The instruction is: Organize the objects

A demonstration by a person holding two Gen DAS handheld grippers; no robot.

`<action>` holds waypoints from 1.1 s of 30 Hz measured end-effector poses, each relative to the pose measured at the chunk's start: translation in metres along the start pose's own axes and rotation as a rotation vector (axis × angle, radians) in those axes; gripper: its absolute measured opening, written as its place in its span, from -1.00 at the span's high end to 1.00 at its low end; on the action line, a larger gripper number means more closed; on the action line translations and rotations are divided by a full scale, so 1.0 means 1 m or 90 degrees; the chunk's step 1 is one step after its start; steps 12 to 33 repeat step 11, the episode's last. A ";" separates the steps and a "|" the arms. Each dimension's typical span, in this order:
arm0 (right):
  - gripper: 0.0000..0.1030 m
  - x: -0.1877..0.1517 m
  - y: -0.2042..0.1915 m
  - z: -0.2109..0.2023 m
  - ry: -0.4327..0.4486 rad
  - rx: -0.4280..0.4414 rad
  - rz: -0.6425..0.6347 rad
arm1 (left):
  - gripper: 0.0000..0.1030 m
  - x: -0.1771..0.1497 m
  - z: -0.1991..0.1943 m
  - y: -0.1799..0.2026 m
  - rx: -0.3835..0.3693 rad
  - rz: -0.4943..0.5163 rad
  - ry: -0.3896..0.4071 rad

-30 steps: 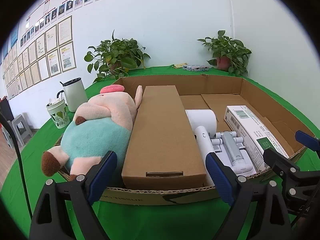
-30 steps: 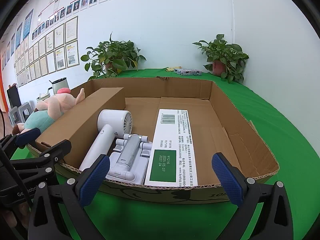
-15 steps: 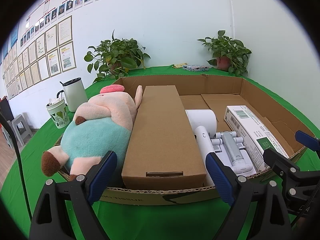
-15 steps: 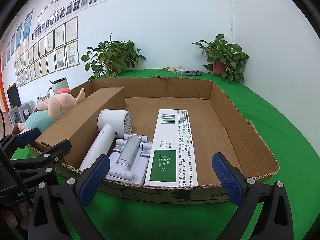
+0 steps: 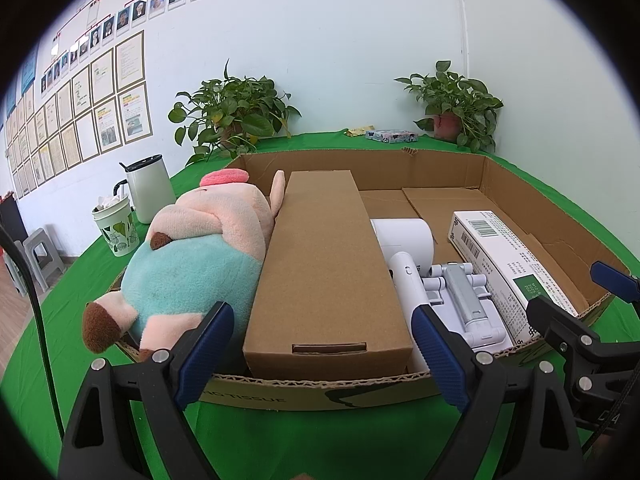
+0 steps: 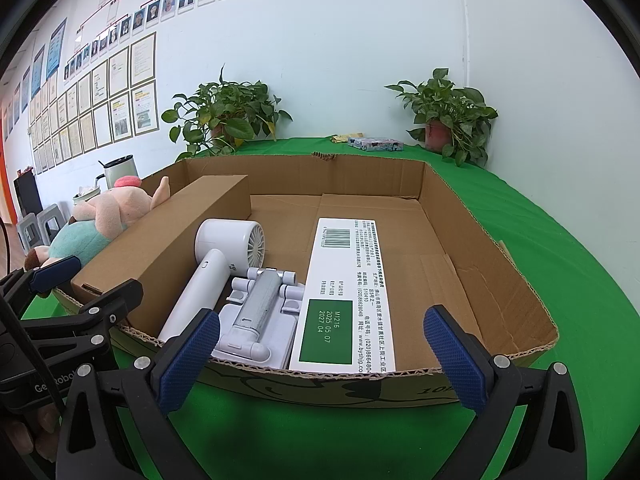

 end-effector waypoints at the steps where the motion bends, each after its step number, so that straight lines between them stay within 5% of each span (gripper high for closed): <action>1: -0.99 0.000 0.000 0.000 0.000 0.000 0.000 | -0.75 0.000 0.000 0.000 0.000 0.000 0.000; 33: -1.00 0.000 -0.001 0.001 0.000 0.000 0.000 | -0.76 0.000 0.000 0.000 0.002 0.001 0.000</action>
Point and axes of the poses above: each gripper's, at about its wrist camera, not at the fingertips, and z roughly the way its jaws point, y to its right, x to its top, the point moved 4 cm from there along z, roughly the way its jaws point, and after that the axes turned 6 degrees about -y, right-handed, at the moved point
